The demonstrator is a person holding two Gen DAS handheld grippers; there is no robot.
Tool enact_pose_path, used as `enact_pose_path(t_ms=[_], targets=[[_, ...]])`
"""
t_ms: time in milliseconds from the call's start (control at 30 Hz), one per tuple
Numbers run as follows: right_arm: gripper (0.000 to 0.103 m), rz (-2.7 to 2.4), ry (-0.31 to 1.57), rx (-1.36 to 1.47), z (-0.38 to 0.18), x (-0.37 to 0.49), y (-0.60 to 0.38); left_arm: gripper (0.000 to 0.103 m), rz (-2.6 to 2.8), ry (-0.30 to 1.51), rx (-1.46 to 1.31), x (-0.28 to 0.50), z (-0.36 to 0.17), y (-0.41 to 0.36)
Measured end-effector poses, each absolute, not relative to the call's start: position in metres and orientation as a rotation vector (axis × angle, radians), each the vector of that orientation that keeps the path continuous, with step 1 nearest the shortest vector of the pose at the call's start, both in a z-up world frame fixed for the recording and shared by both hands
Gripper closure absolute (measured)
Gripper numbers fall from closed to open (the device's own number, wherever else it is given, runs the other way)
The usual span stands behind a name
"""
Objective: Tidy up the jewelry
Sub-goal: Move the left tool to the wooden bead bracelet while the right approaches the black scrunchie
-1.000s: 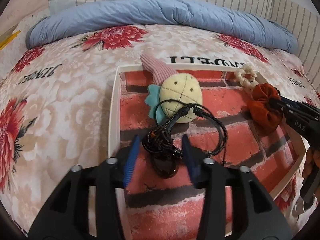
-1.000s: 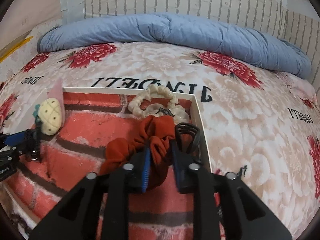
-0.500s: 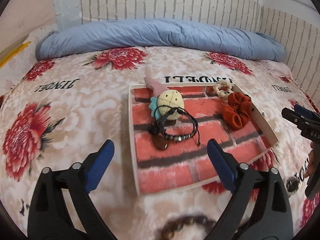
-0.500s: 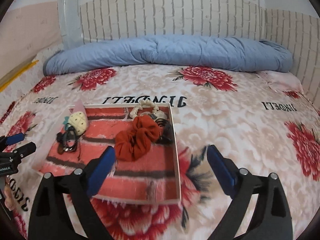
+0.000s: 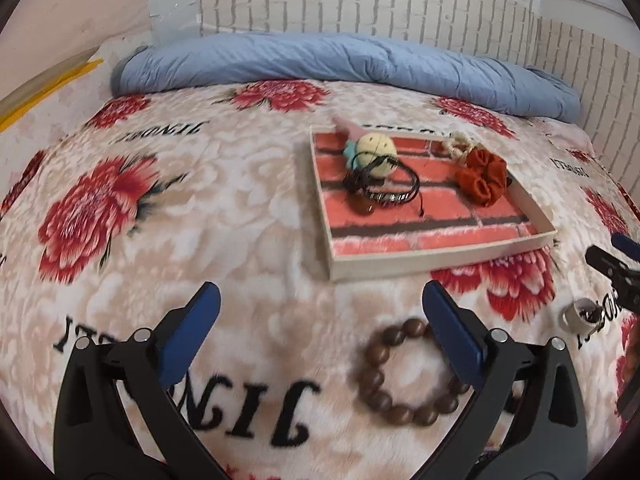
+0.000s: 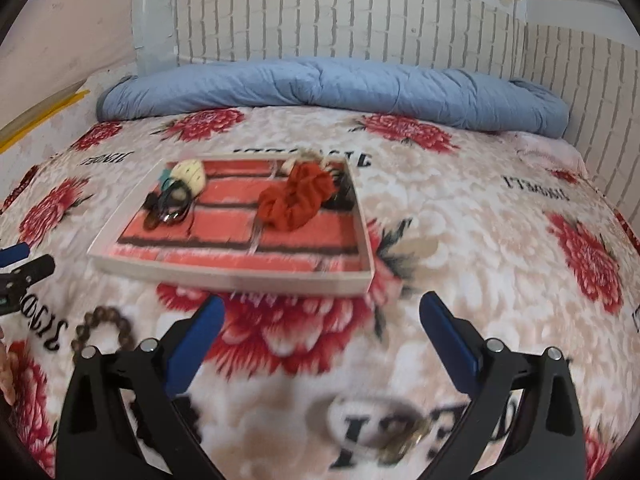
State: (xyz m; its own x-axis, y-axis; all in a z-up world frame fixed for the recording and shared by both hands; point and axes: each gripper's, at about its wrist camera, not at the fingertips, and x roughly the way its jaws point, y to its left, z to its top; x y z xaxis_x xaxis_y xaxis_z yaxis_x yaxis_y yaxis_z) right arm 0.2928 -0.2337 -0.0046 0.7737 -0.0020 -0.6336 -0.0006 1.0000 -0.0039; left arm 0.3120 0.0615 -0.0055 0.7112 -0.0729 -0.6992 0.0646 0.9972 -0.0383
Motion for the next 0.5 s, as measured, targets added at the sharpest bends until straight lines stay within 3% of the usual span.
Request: enact_pose_path(t_ms=[500], targets=[[0.008, 0.064, 0.751, 0.017, -0.047, 0.243, -0.201, 0.005, -0.101, 0.835, 0.008, 0.285, -0.043, 0.054]])
